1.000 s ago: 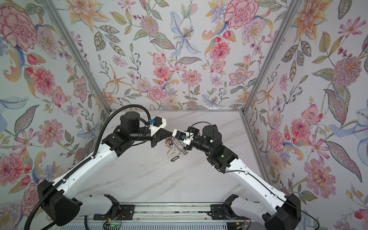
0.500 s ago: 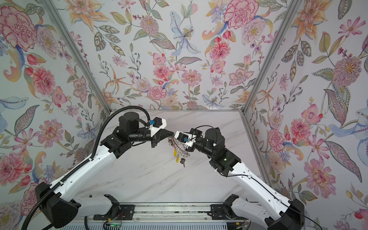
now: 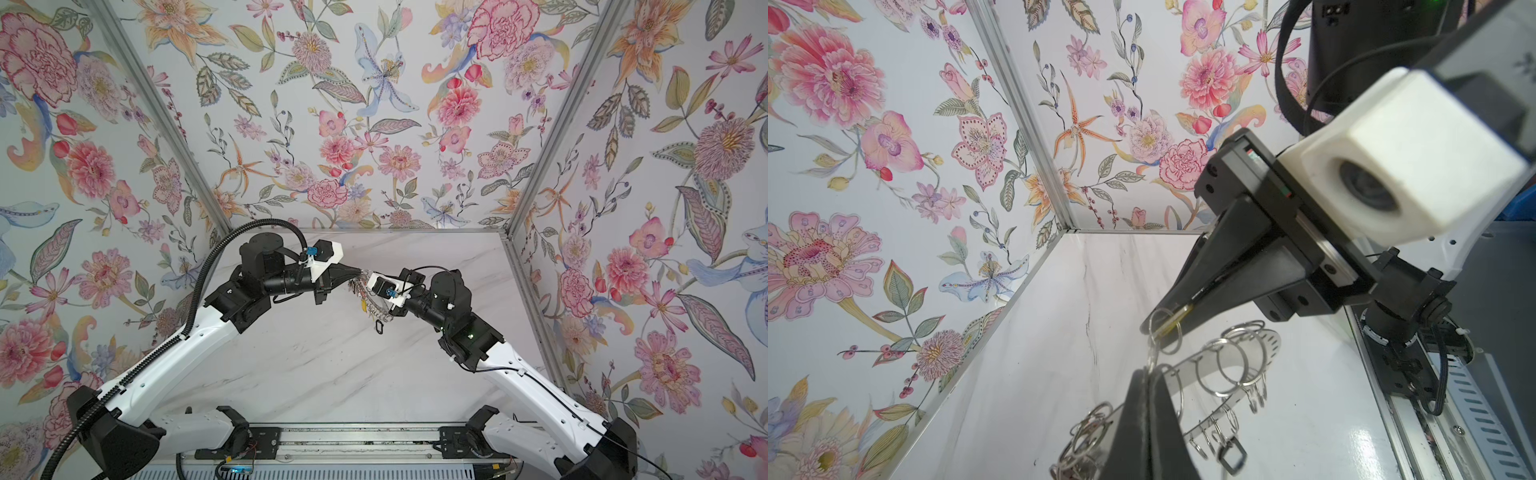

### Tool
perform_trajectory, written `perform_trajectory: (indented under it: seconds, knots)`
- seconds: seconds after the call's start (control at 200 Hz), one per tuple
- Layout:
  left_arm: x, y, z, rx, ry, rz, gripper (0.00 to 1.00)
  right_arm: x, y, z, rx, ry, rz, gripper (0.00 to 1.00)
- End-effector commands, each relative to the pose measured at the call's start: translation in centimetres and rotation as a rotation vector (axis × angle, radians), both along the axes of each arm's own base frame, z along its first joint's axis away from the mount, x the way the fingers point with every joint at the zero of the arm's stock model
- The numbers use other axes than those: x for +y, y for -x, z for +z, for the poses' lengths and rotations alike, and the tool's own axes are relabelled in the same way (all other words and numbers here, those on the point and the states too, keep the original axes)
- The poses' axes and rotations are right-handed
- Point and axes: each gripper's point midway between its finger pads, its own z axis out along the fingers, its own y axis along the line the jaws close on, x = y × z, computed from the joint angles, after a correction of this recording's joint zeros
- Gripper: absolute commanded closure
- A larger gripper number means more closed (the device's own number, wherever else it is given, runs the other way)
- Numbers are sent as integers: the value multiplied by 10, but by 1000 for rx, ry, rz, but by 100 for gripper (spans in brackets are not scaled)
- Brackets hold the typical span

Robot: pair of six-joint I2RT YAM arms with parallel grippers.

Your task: Remove the keys from the keyring

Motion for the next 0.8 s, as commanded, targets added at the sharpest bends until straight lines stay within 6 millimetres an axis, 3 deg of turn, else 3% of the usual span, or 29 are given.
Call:
perform_trajectory:
  seconds: [0.0, 0.19, 0.395, 0.796]
  knots:
    - [8, -4, 34, -76, 79, 42, 100, -13, -11, -4, 15, 2, -80, 100]
    - [10, 1, 40, -97, 111, 30, 100, -17, -25, -10, 63, -7, -125, 100]
    - [9, 12, 50, -127, 167, -20, 100, -5, -22, -11, 129, -41, -66, 100]
    - [9, 17, 47, -160, 187, -44, 100, 17, -21, -11, 215, -52, 32, 100]
